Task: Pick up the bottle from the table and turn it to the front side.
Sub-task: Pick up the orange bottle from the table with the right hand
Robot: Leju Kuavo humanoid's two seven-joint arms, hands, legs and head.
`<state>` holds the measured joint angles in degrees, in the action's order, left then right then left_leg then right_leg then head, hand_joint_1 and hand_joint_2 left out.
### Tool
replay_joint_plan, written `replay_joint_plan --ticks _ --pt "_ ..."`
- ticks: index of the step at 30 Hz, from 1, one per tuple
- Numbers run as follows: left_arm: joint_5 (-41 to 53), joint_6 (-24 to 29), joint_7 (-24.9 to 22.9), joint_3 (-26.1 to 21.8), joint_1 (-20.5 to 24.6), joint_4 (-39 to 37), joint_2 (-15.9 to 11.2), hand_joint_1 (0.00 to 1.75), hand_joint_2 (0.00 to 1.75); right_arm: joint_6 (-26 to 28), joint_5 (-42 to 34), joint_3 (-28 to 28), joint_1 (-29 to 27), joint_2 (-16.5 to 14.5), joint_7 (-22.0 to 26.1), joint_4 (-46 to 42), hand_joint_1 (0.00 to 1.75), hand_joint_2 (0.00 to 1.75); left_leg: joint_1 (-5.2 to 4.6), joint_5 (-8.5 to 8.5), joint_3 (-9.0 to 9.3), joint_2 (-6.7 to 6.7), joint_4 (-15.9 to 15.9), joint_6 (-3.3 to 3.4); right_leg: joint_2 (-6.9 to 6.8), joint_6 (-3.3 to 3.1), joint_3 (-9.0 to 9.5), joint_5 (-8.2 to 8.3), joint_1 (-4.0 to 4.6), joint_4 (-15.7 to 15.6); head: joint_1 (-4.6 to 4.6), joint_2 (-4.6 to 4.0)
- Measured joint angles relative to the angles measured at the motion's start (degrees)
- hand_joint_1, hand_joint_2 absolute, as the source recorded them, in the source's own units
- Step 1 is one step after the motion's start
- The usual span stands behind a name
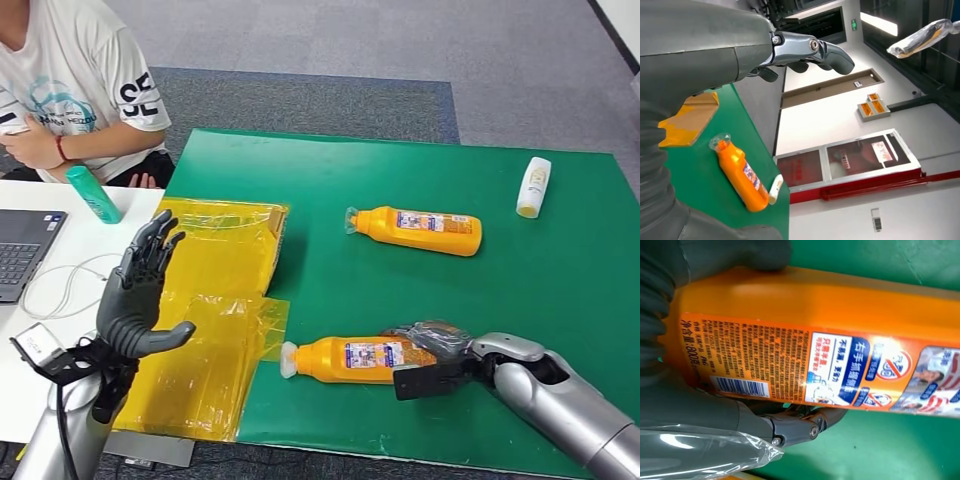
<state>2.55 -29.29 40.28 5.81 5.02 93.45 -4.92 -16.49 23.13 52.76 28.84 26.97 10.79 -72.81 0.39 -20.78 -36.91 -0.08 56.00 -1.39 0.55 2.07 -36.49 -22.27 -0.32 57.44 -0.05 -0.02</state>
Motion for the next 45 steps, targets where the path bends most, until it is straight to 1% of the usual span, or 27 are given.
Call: replay_joint_plan --ticks 7,12,16,21,24,28,34,40,45 --pt "0.0 0.4 0.0 0.0 -0.4 0.1 0.0 0.00 1.75 2.3 -1.8 -0.6 -1.5 0.0 0.2 0.0 1.75 1.75 0.00 -0.01 0.04 0.00 0.0 0.00 0.01 0.00 0.03 0.00 0.00 0.0 0.00 0.01" --pt "0.1 0.7 0.0 0.0 -1.0 0.1 0.0 0.00 1.75 4.1 -3.0 -2.1 -3.2 0.0 0.3 0.0 1.75 1.75 0.00 -0.03 0.10 0.00 0.0 0.00 0.00 -0.01 0.10 -0.03 0.01 0.0 -0.01 0.01" --pt "0.1 0.7 0.0 0.0 -1.2 0.1 0.0 0.00 1.75 4.9 -5.3 -4.3 -4.9 -0.1 1.1 0.0 1.75 1.75 0.00 -0.03 0.13 -0.01 0.0 0.00 -0.01 0.00 0.16 -0.04 0.01 0.0 0.01 0.00" --pt "0.1 0.6 0.0 0.0 -1.2 0.1 0.0 0.00 1.75 4.5 -11.1 -8.8 -8.6 -1.1 4.2 0.0 1.75 1.75 0.00 -0.04 0.12 -0.02 0.0 0.00 -0.01 0.00 0.16 -0.04 0.00 0.0 0.00 0.01" --pt "0.1 0.6 0.0 0.0 -1.3 0.1 0.0 0.00 1.75 3.5 -15.2 -12.5 -11.6 -2.7 6.6 0.0 1.75 1.75 0.00 -0.05 0.09 -0.02 0.0 0.00 -0.02 0.01 0.15 -0.08 0.01 0.0 0.00 0.00" --pt "0.1 0.5 0.0 0.0 -1.5 0.1 0.0 0.00 1.75 0.7 -20.6 -18.2 -15.2 -5.2 9.5 -0.3 1.75 1.75 0.00 -0.06 0.03 -0.03 0.0 -0.01 -0.02 0.02 0.09 -0.11 0.01 0.0 0.00 0.00" --pt "0.3 0.5 0.0 0.0 -1.9 0.1 0.0 0.00 1.75 -4.7 -27.5 -27.0 -18.3 -9.7 11.7 -2.0 1.75 1.75 0.00 -0.09 -0.01 -0.02 0.0 -0.01 -0.02 0.04 0.05 -0.14 0.00 0.0 0.01 0.00" --pt "2.6 1.4 0.0 0.1 -2.0 -0.6 0.0 0.00 1.75 -7.5 -30.1 -33.4 -19.4 -14.8 12.5 -4.1 1.75 1.75 0.00 -0.09 -0.02 -0.02 0.0 -0.02 -0.02 0.05 0.02 -0.15 0.00 0.0 0.00 0.00" --pt "3.0 1.2 0.0 0.1 -1.9 -2.0 0.1 0.00 1.75 -7.6 -29.4 -35.9 -19.8 -18.7 12.6 -6.9 1.75 1.75 0.00 -0.09 -0.02 -0.01 0.0 -0.03 0.00 0.04 -0.02 -0.16 0.00 0.0 0.00 0.00"
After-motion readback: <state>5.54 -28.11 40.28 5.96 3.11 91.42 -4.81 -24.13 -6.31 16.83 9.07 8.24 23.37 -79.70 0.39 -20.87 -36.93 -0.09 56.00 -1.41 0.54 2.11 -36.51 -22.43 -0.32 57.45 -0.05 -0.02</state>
